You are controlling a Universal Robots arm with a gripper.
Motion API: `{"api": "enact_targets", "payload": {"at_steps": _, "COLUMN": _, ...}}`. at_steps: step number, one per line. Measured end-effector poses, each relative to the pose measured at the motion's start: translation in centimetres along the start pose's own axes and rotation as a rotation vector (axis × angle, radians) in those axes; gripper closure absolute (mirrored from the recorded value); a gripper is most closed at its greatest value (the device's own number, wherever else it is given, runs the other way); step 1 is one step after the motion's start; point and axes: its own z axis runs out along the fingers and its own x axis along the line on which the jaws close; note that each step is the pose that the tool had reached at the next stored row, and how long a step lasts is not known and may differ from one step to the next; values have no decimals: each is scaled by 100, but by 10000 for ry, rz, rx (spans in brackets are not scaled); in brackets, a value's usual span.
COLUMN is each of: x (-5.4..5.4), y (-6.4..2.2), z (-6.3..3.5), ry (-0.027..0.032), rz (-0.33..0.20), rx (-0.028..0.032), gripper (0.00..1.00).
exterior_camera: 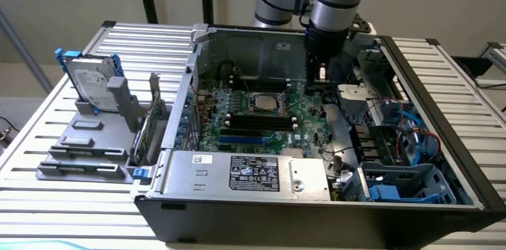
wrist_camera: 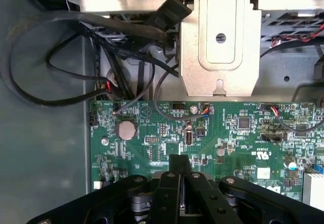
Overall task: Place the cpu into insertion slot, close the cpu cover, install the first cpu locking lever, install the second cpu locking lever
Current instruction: 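Close the cpu cover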
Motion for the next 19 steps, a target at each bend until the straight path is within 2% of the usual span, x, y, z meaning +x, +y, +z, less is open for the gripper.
{"api": "enact_targets", "payload": {"at_steps": 1, "x": 0, "y": -1, "z": 0, "ry": -2, "rz": 3, "rx": 97, "gripper": 89}}
{"api": "enact_targets", "payload": {"at_steps": 3, "x": 1, "y": -6, "z": 0, "ry": -6, "rz": 6, "rx": 245, "gripper": 89}}
{"api": "enact_targets", "payload": {"at_steps": 6, "x": 0, "y": -32, "z": -3, "ry": -7, "rz": 8, "rx": 368, "gripper": 89}}
{"api": "enact_targets", "payload": {"at_steps": 8, "x": -1, "y": -66, "z": -8, "ry": -9, "rz": 8, "rx": 409, "gripper": 89}}
{"api": "enact_targets", "payload": {"at_steps": 19, "x": -7, "y": -350, "z": -38, "ry": -9, "rz": 12, "rx": 553, "gripper": 89}}
